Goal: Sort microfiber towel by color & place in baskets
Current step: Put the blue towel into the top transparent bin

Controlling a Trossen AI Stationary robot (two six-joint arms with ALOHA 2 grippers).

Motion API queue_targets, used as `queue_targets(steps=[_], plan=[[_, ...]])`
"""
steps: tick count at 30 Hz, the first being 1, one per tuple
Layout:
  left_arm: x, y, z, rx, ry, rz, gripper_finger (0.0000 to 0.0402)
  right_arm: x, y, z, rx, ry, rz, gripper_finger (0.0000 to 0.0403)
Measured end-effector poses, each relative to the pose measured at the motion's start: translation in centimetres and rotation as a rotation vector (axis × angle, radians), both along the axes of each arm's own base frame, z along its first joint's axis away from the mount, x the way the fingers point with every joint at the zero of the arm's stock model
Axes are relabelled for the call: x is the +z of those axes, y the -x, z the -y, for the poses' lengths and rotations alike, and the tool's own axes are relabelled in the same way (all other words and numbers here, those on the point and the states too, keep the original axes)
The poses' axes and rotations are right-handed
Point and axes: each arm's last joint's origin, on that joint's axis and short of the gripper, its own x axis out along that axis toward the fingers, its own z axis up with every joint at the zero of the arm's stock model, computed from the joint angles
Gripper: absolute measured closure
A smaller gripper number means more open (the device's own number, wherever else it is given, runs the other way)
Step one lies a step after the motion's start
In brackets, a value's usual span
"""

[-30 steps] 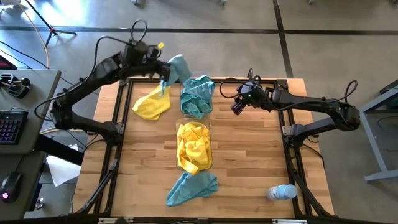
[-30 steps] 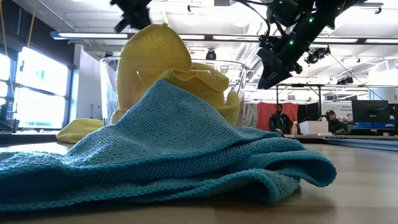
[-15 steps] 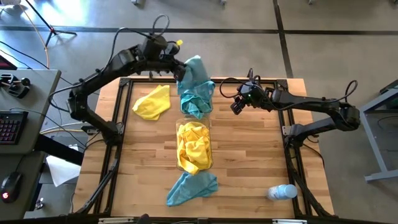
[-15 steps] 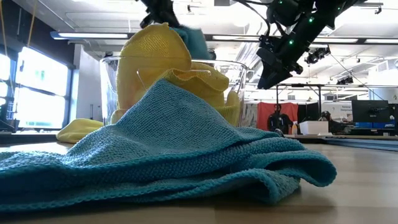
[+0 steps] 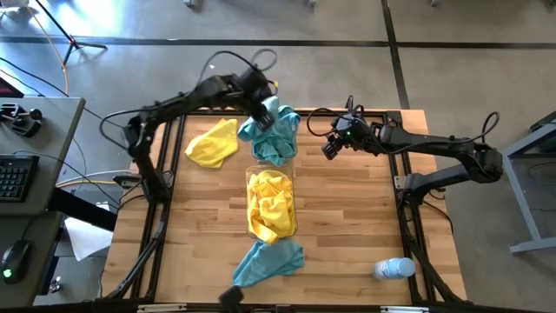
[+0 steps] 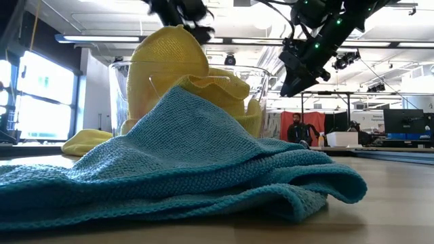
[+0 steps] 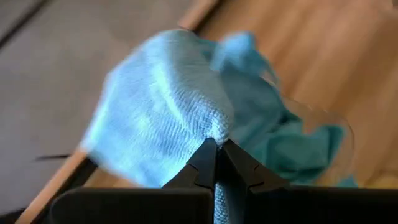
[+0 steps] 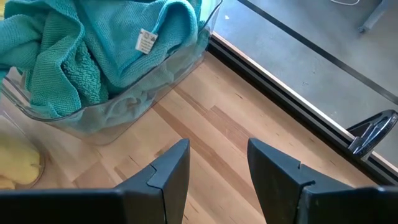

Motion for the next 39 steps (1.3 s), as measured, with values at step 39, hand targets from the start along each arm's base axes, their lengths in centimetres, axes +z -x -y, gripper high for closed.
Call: queue_targets(steps=[39], plan=[[-13.8, -5.1, -5.2, -0.373, 0.054, -0.224, 0.0376, 0.0, 0.0, 0.1, -0.009, 0.022, -0.007, 0.0247]])
